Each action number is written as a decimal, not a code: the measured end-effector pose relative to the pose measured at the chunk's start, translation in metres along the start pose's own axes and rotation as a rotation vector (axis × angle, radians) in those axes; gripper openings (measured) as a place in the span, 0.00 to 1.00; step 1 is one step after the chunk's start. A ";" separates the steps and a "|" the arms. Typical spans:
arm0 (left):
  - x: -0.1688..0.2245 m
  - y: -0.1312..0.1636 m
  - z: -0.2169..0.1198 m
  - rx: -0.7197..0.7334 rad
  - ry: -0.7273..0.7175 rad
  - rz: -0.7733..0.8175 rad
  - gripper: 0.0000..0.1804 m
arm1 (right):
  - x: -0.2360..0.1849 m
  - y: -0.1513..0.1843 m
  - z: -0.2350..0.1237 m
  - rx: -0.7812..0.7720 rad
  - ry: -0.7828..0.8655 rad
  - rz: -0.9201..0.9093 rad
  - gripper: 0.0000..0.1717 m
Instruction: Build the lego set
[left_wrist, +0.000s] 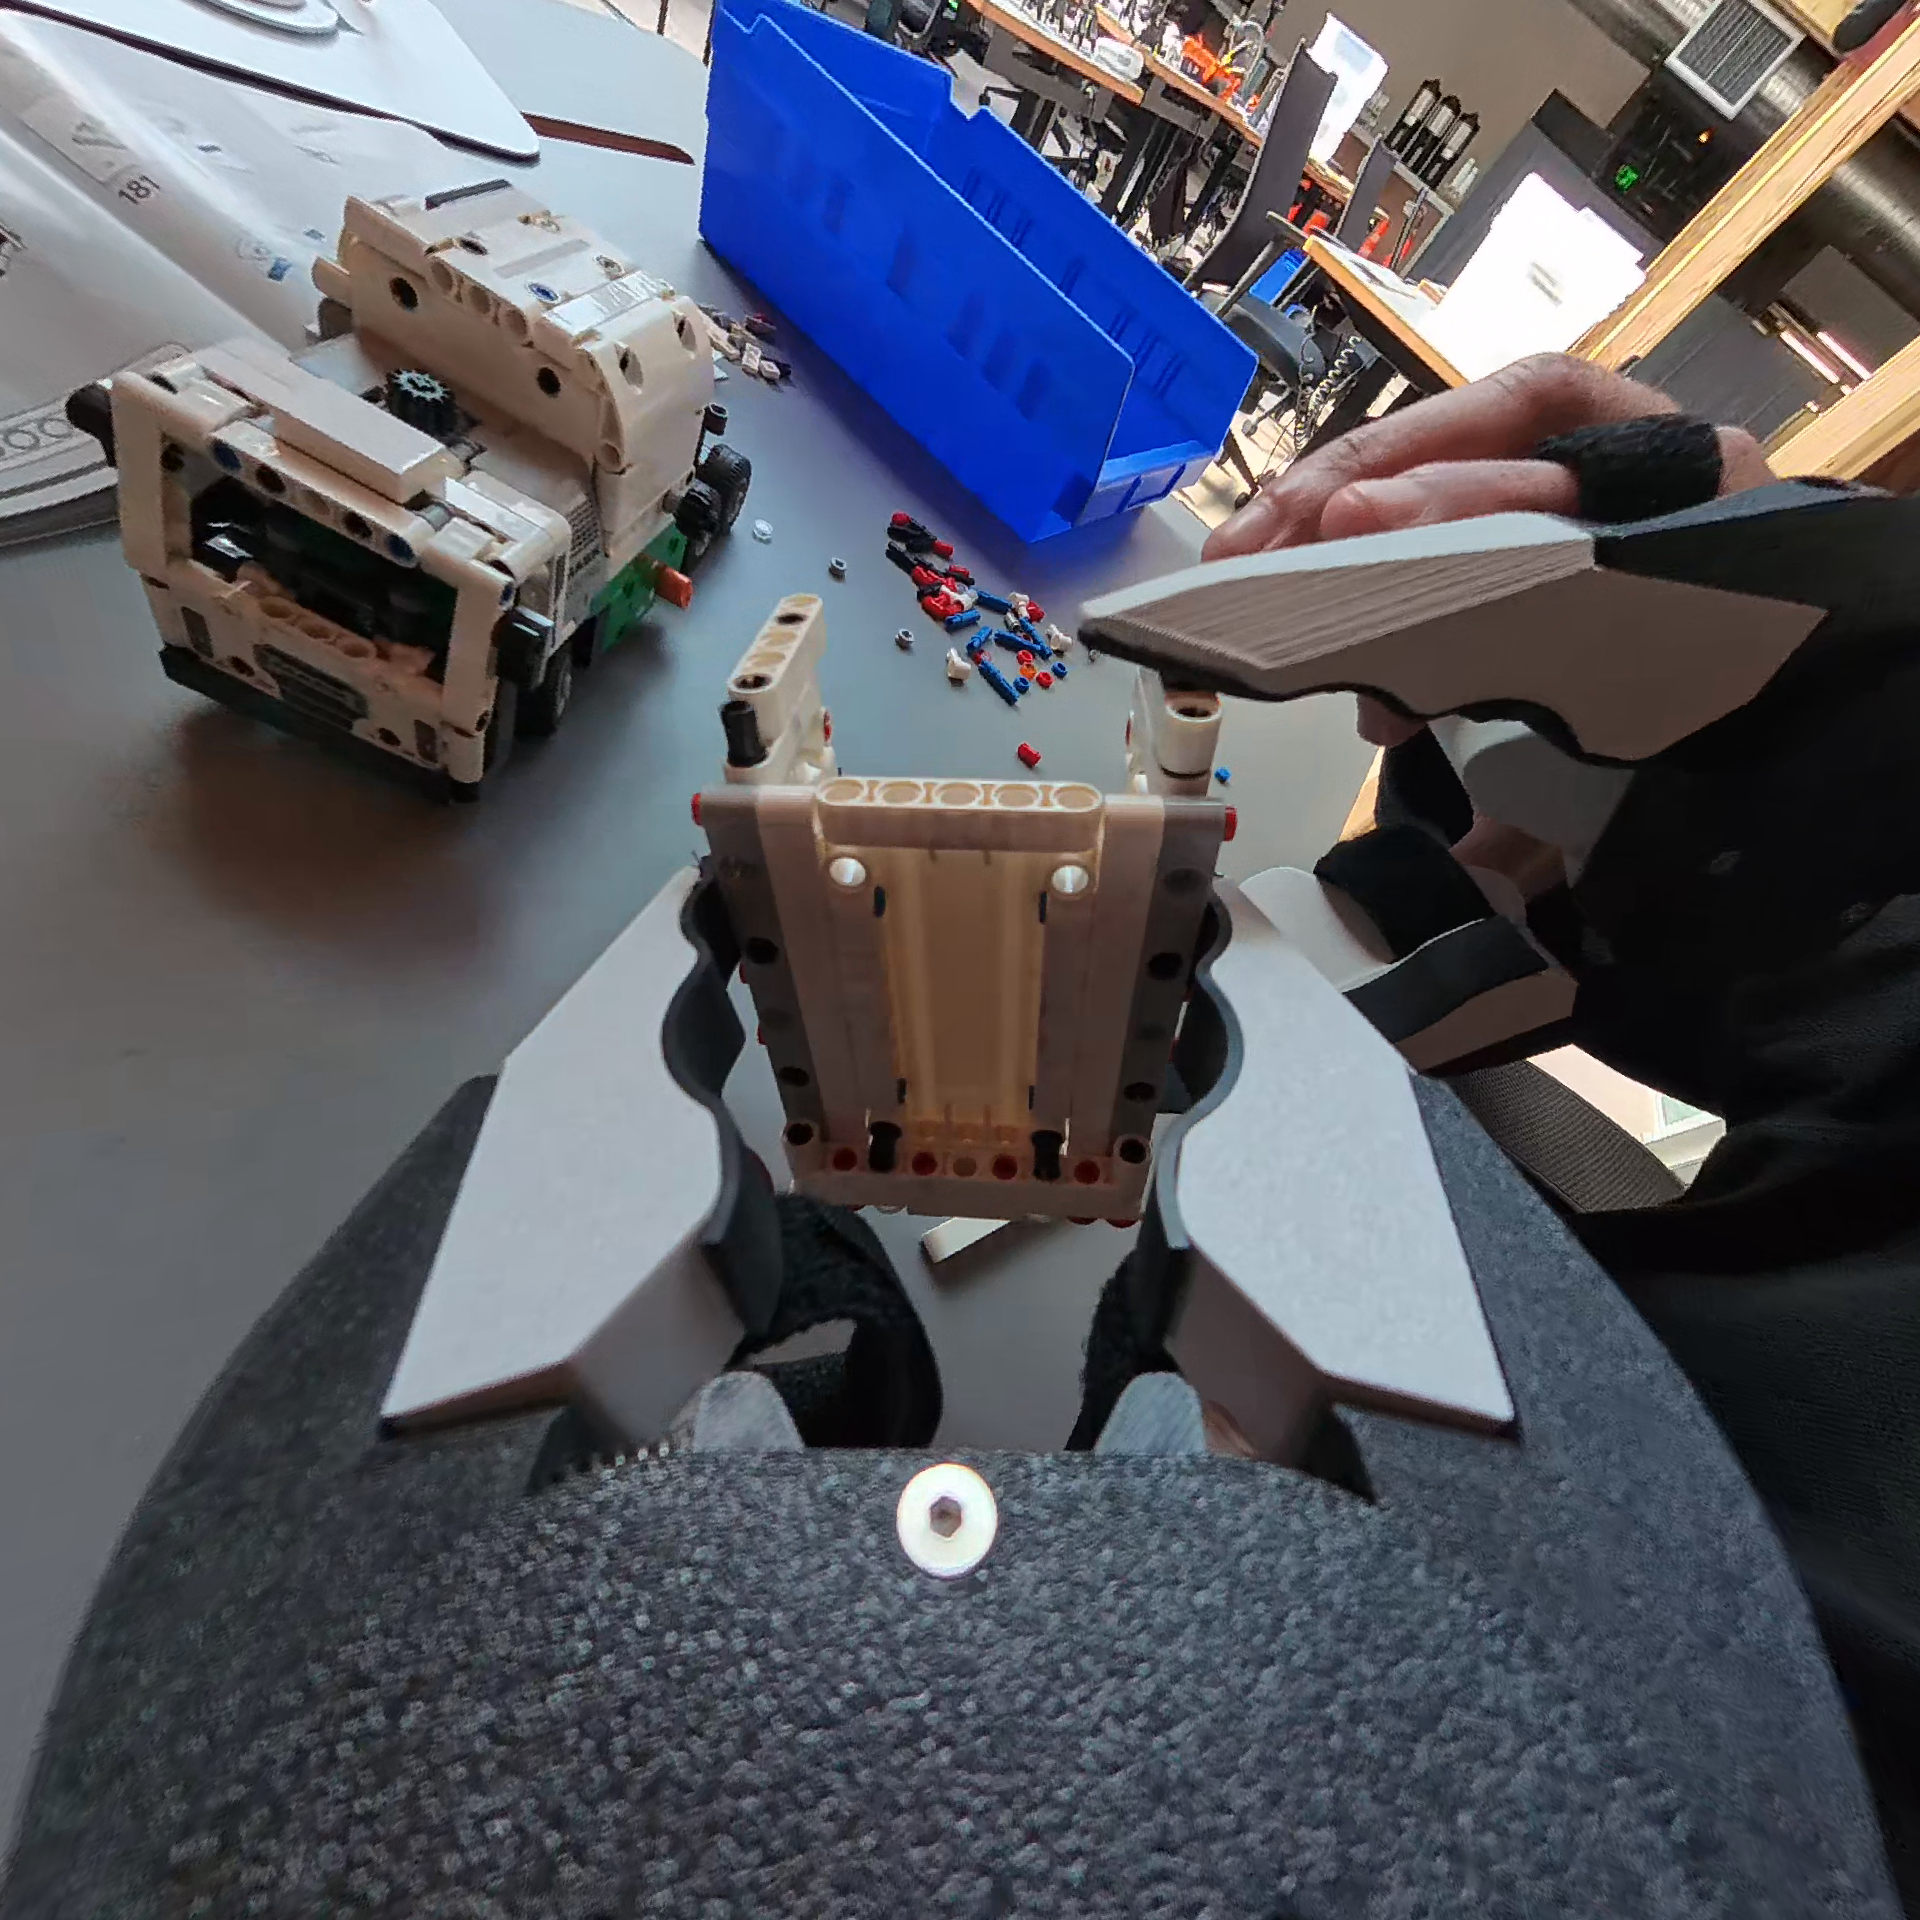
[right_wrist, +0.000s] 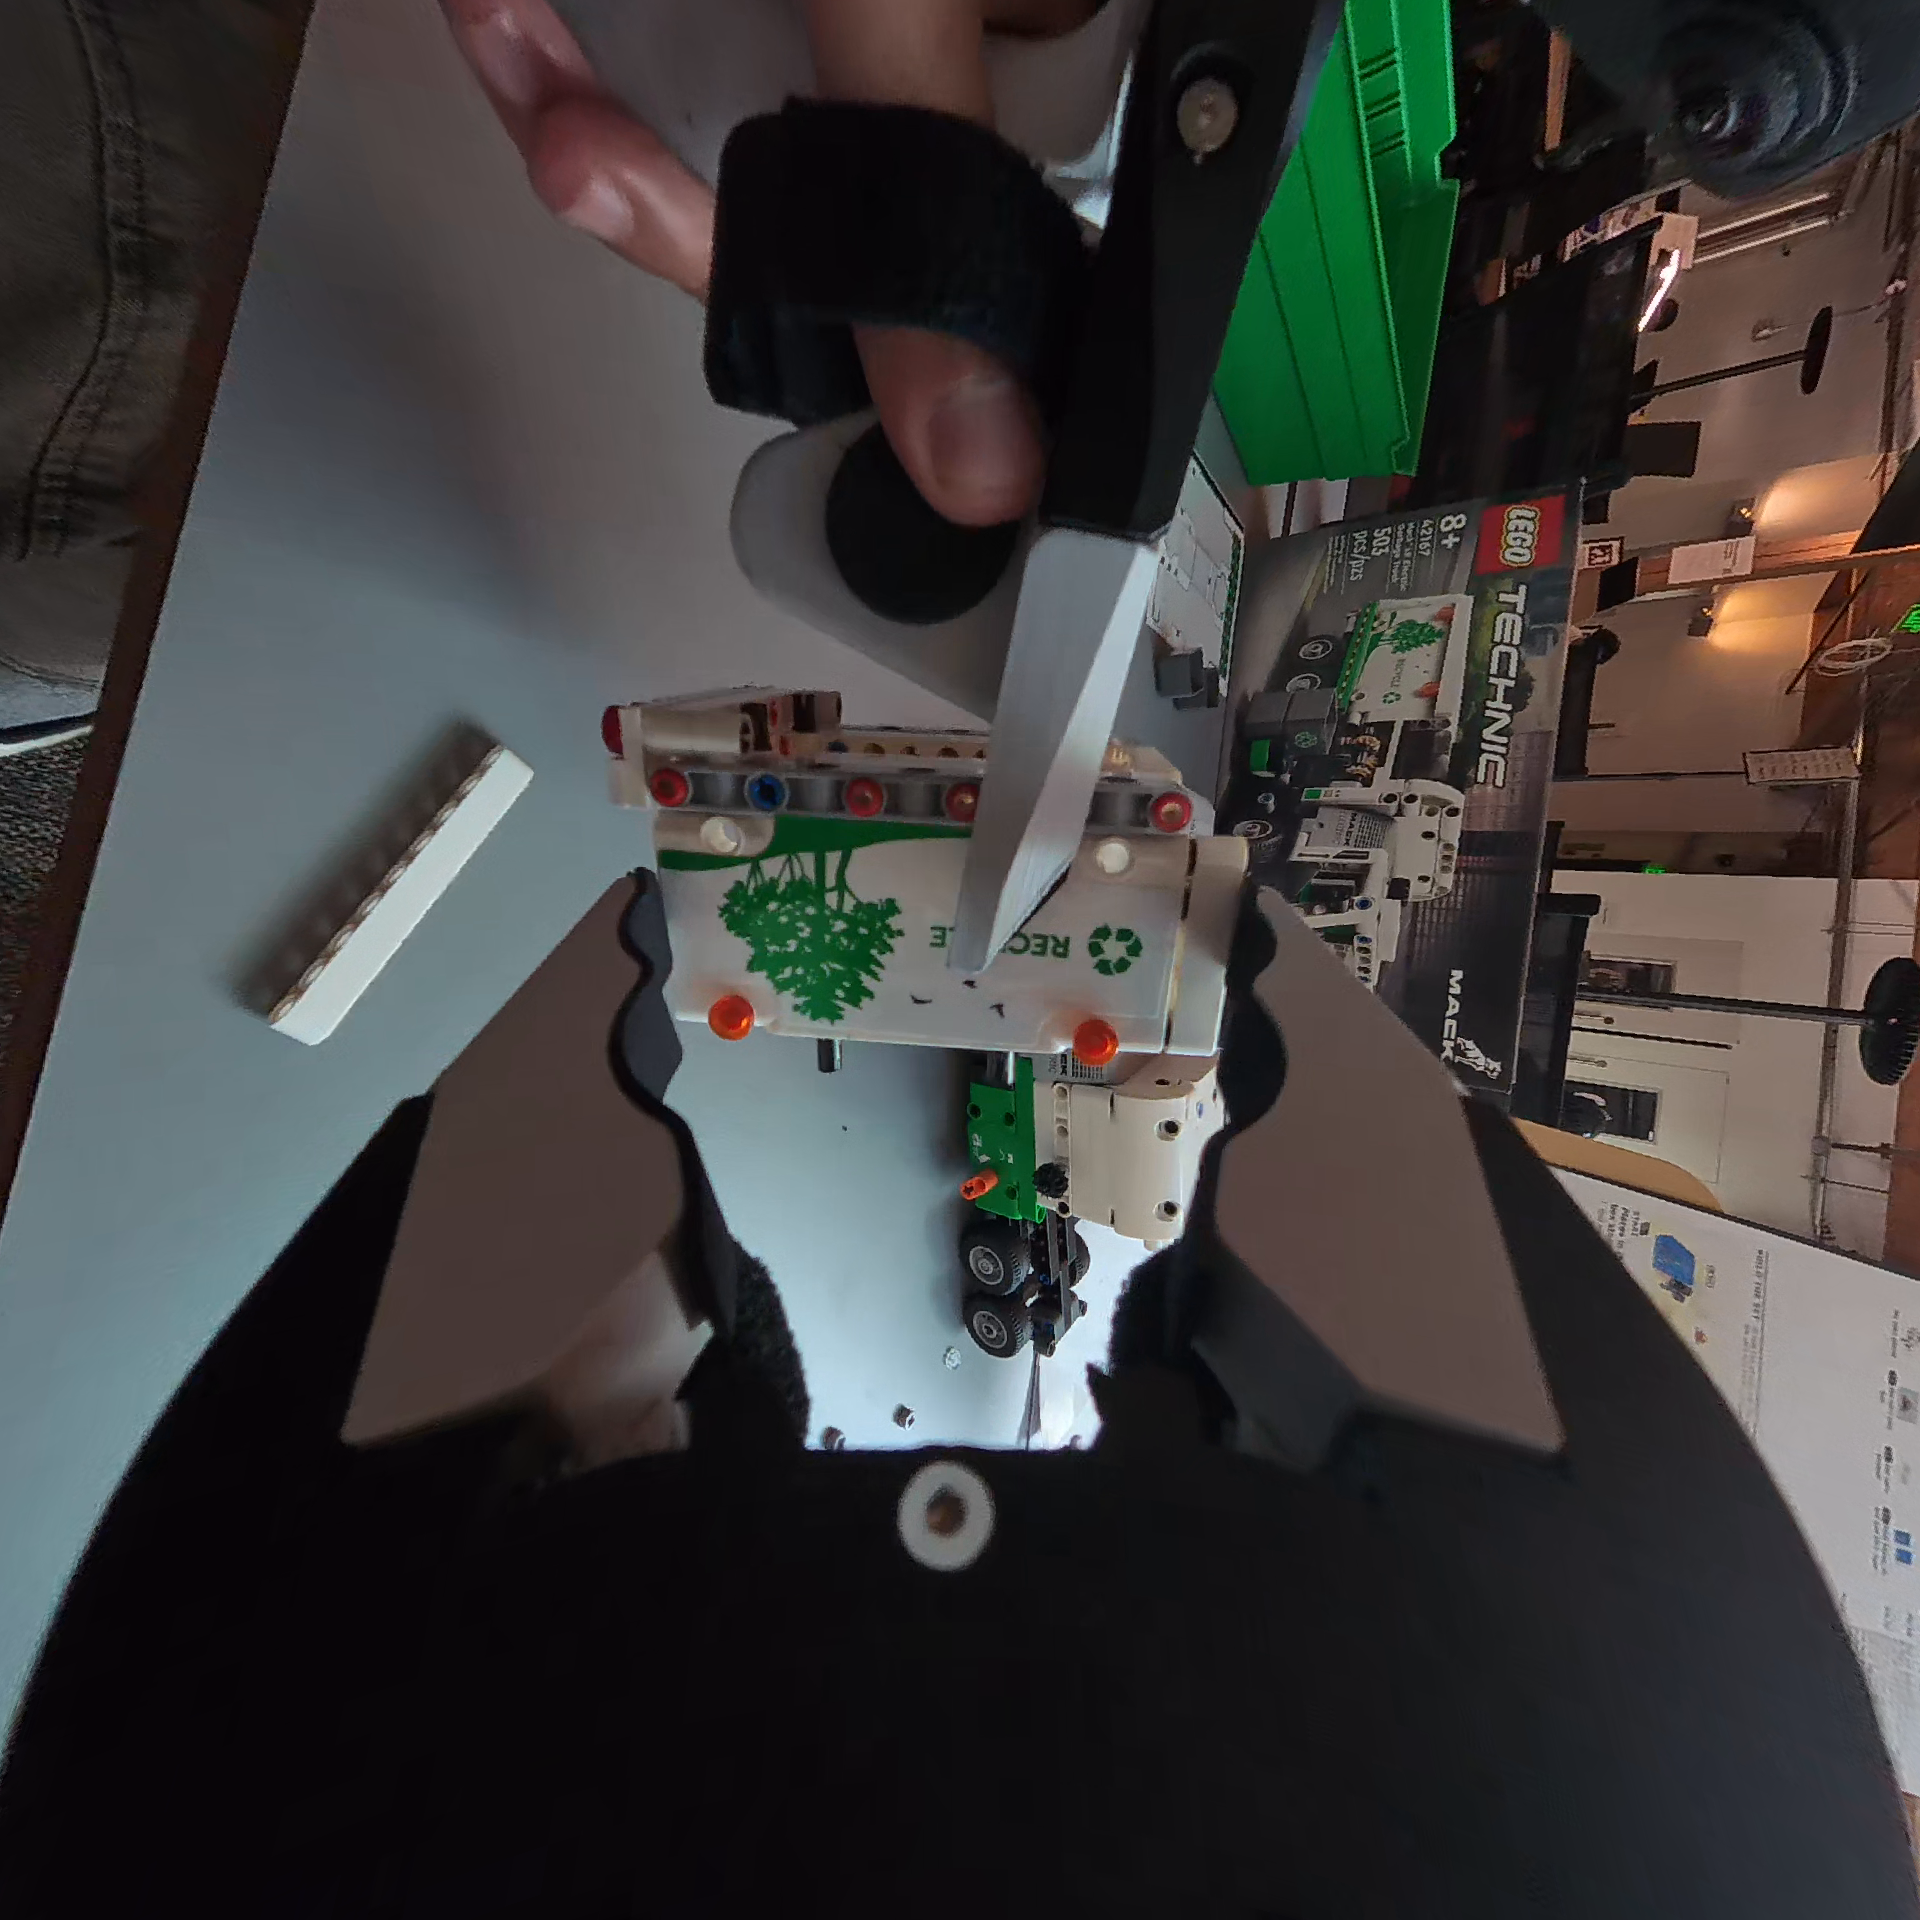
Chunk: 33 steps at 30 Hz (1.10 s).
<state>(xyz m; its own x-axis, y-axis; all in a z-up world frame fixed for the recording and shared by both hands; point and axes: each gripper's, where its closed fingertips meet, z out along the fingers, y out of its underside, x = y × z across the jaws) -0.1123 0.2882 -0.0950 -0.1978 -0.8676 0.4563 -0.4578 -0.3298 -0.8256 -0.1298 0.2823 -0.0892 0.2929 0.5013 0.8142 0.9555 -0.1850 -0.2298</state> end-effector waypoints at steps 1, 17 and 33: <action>0.000 0.000 0.000 0.005 0.001 0.004 0.47 | 0.000 0.000 0.000 -0.001 0.000 -0.008 0.62; -0.006 0.004 -0.005 0.029 0.054 -0.051 0.47 | 0.000 0.001 -0.001 0.038 -0.064 0.060 0.62; 0.004 -0.004 -0.009 0.058 0.029 0.018 0.47 | 0.001 0.002 -0.002 0.021 -0.041 -0.001 0.60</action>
<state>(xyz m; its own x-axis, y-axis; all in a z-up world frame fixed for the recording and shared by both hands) -0.1191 0.2888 -0.0869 -0.2307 -0.8630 0.4495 -0.4029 -0.3358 -0.8514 -0.1274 0.2812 -0.0876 0.2926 0.5360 0.7919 0.9562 -0.1669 -0.2404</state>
